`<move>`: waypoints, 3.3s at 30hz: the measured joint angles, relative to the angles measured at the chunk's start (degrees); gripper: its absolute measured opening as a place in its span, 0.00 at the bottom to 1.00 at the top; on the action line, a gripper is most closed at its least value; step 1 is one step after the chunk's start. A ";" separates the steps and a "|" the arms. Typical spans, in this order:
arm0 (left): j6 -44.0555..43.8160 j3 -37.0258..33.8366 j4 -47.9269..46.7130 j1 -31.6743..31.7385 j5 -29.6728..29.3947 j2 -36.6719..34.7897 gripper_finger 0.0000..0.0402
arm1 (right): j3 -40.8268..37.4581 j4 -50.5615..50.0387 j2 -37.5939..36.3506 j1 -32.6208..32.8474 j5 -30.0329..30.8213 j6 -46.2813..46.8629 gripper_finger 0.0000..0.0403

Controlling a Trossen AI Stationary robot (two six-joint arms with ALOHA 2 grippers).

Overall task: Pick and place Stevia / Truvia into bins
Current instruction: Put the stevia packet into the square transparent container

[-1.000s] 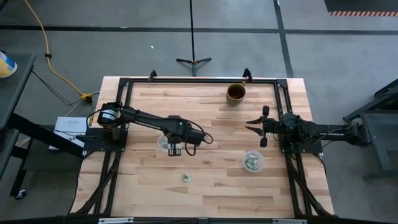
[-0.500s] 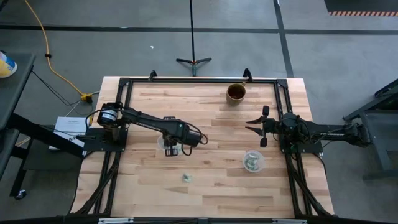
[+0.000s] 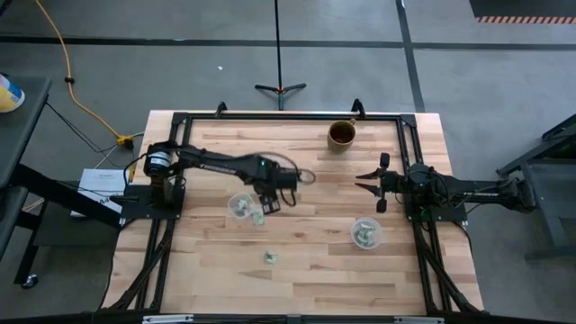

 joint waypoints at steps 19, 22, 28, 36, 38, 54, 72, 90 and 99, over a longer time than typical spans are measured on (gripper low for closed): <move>-1.82 -10.05 12.37 10.56 18.99 0.00 0.54 | 0.00 -0.35 0.00 0.00 0.02 0.00 0.21; -2.11 -10.05 14.15 10.53 19.05 0.00 0.54 | 0.00 -0.35 0.00 -0.02 0.02 0.00 0.21; -3.33 -10.03 14.12 10.49 14.37 0.00 0.54 | 0.00 -0.44 0.00 -0.01 0.02 0.02 0.21; -3.50 -10.05 14.43 9.54 16.58 0.02 0.54 | 0.00 -0.57 0.00 -0.02 0.02 0.00 0.21; -3.54 -10.05 14.43 8.83 15.71 0.02 0.54 | 0.00 -0.59 0.00 0.00 0.02 0.00 0.21; -4.88 -12.56 17.13 6.76 10.78 0.11 0.54 | 0.00 -0.64 0.00 -0.02 0.02 0.02 0.21; 2.85 -14.67 18.43 6.99 14.33 -0.07 0.29 | 0.00 -0.76 0.00 0.00 0.02 0.02 0.21; 6.46 3.87 -8.82 -1.04 13.97 0.17 0.07 | 0.00 -0.88 0.00 -0.01 0.02 0.02 0.21; -1.80 4.63 -20.93 -6.82 8.06 0.15 0.09 | 0.00 -1.18 0.00 -0.01 0.02 0.02 0.21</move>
